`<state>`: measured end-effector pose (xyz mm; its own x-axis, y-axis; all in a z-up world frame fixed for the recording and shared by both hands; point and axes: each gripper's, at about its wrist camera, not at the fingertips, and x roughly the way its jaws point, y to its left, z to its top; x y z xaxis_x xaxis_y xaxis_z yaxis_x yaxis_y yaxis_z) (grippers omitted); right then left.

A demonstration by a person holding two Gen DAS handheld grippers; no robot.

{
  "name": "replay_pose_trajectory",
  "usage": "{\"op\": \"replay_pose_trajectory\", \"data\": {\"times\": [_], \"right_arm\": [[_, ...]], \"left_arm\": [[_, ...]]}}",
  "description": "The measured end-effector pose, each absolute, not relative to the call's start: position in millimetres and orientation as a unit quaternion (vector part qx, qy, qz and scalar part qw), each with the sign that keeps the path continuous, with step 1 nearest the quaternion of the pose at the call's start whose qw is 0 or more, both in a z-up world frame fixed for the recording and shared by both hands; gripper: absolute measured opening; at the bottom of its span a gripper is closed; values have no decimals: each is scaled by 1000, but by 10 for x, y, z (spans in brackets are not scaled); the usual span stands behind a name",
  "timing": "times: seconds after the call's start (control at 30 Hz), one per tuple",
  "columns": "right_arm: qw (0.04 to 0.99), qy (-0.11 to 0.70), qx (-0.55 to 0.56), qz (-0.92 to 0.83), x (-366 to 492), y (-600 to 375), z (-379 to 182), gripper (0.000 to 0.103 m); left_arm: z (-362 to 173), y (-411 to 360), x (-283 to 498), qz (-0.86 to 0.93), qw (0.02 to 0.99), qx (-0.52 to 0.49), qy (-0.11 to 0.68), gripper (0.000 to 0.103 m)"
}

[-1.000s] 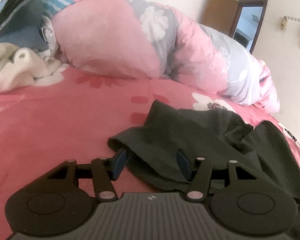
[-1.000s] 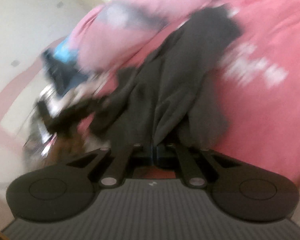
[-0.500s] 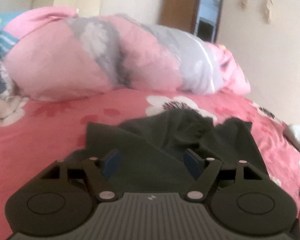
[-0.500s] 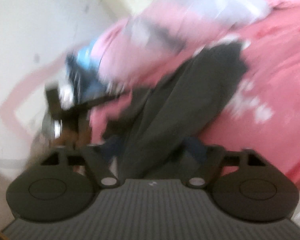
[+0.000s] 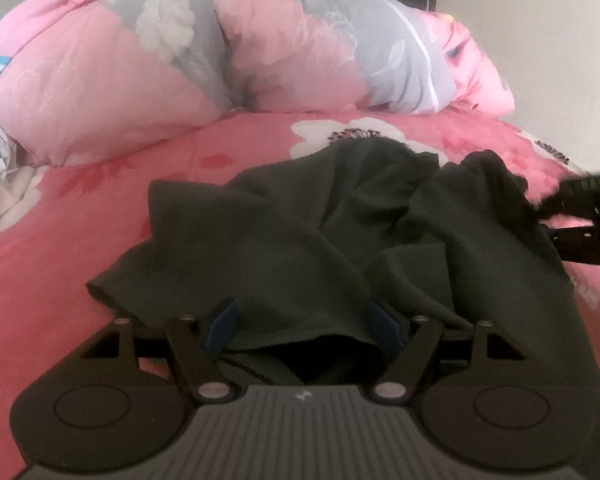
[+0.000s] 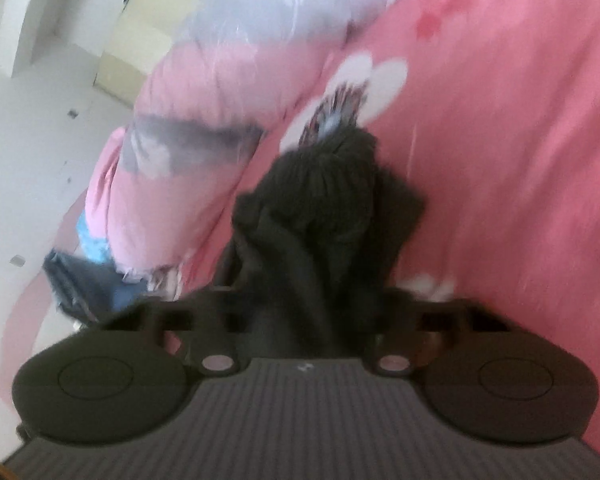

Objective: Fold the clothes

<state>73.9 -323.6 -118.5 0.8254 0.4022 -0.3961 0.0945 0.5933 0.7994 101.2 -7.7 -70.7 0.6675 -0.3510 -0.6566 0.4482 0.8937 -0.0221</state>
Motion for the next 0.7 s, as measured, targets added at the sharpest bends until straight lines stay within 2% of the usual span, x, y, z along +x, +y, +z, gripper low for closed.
{"op": "replay_pose_trajectory", "data": {"times": [0.2,0.43,0.7], "right_arm": [[844,242,467,107,83,-3173,-1135,3],[838,250,477,89,-680,-3112,-1253,3],[857,239,451,77,-870,-3091,-1303,3]], "left_arm": [[-712,-53,1026,-216,909,74,349,73],[-529,-15,994,-214,915,80,334,73],[-108,-238,1168,-226,921,108,297,75]]}}
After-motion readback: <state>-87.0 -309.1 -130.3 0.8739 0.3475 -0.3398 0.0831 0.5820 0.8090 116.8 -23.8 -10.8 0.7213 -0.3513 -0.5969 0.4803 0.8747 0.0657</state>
